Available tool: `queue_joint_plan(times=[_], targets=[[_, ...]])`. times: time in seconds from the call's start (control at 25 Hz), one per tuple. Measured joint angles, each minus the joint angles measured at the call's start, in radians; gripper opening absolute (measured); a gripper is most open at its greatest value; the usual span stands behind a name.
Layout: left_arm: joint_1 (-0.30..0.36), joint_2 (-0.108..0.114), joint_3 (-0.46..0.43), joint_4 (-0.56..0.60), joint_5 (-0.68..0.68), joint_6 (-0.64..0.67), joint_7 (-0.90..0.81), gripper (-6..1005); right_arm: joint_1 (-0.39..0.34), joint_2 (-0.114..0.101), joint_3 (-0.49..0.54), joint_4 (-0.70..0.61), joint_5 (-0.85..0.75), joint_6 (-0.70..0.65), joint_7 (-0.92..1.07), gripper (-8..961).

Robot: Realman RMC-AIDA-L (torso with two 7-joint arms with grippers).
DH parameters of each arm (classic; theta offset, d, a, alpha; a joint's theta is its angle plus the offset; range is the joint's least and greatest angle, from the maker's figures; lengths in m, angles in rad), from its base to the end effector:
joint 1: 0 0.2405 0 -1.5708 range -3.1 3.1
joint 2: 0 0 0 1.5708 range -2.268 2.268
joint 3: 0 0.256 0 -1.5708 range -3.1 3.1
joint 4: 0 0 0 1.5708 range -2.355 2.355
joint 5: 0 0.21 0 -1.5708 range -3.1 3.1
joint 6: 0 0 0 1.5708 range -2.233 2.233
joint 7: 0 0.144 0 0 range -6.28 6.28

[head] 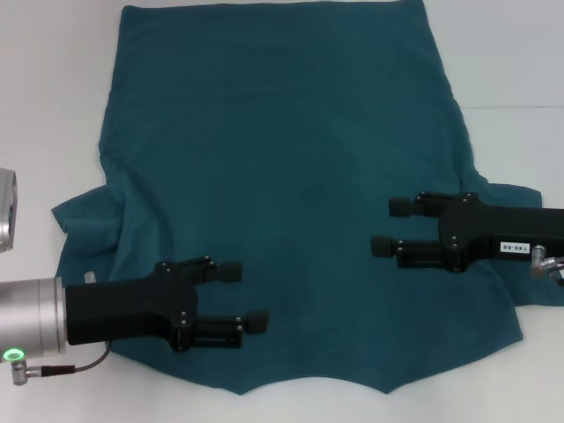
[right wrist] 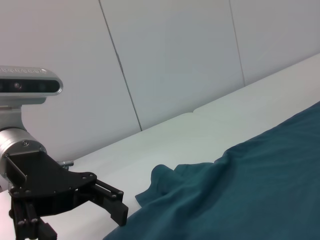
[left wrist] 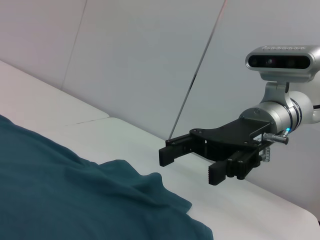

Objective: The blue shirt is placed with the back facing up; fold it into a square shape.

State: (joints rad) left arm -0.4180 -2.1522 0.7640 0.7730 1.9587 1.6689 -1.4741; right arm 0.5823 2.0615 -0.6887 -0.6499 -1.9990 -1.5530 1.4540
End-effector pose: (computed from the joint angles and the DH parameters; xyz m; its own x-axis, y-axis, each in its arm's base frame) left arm -0.2546 0.2921 -0.0155 0.7327 0.4155 0.5389 0.4919 -0.8707 0.0025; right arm 0.2478 0.3459 0.0048 0.7798 -0.3627 -0.5102 -0.4785 -0.8709 -0.1123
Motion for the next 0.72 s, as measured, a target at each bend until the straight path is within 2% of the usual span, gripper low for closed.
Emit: queue_joint_plan(times=[0.48,0.72], targets=[[-0.001,0.0,-0.007,0.0,0.0,-0.002,0.0,925,0.001,0.003,0.0,0.001,0.004,0.001,0.0,851],[-0.001,-0.007,-0.139,-0.004,-0.002,-0.047,-0.015,921,-0.001,0.012,0.006,0.002,0.006,0.001,0.004,851]])
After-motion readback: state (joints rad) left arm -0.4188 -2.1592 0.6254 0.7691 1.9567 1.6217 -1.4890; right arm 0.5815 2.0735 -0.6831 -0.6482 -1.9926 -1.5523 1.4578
